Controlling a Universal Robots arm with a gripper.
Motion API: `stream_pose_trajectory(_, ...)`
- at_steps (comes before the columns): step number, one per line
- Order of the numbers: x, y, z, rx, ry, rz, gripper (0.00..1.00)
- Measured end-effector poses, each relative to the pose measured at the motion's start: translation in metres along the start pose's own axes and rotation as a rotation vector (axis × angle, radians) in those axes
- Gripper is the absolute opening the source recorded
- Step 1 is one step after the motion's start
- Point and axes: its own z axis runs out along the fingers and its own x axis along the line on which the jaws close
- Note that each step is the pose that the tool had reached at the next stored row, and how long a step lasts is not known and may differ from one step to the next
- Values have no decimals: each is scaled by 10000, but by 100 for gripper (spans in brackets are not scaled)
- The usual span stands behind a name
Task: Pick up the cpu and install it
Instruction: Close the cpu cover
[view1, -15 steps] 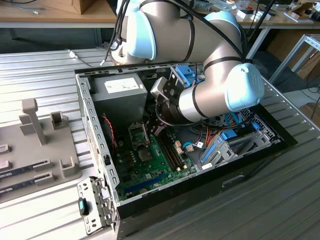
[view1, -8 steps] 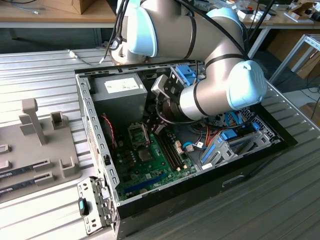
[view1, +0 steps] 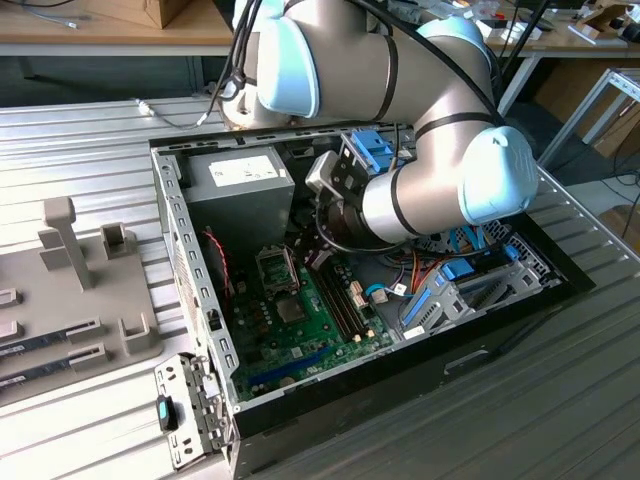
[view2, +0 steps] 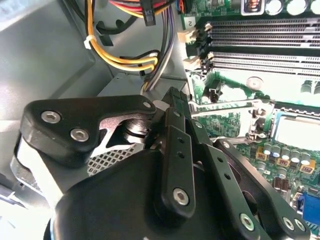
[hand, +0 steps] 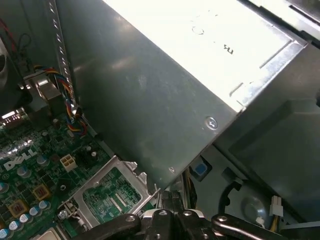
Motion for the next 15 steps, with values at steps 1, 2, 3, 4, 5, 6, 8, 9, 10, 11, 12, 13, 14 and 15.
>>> stream_pose_trajectory(1, -10, -13, -3, -27, 1, 8, 11)
stream_pose_trajectory(2, -18, -24, -2, -48, 5, 16, 11)
stream_pose_trajectory(3, -19, -28, 0, -51, 7, 19, 11)
stream_pose_trajectory(4, -18, -32, 7, -43, 19, 26, 11)
stream_pose_trajectory(5, -20, -32, 12, -10, 51, 39, 11)
stream_pose_trajectory(6, -25, -31, 19, 64, 116, 73, 11)
stream_pose_trajectory(8, -35, -25, 27, 148, 190, 114, 11)
stream_pose_trajectory(9, -34, -25, 27, 149, 188, 116, 11)
stream_pose_trajectory(10, -34, -25, 27, 150, 188, 117, 11)
stream_pose_trajectory(11, -34, -25, 27, 150, 188, 118, 11)
stream_pose_trajectory(12, -34, -25, 27, 150, 188, 118, 11)
stream_pose_trajectory(13, -34, -25, 27, 150, 188, 119, 11)
stream_pose_trajectory(14, -34, -25, 27, 151, 188, 119, 11)
stream_pose_trajectory(15, -34, -25, 27, 150, 188, 119, 11)
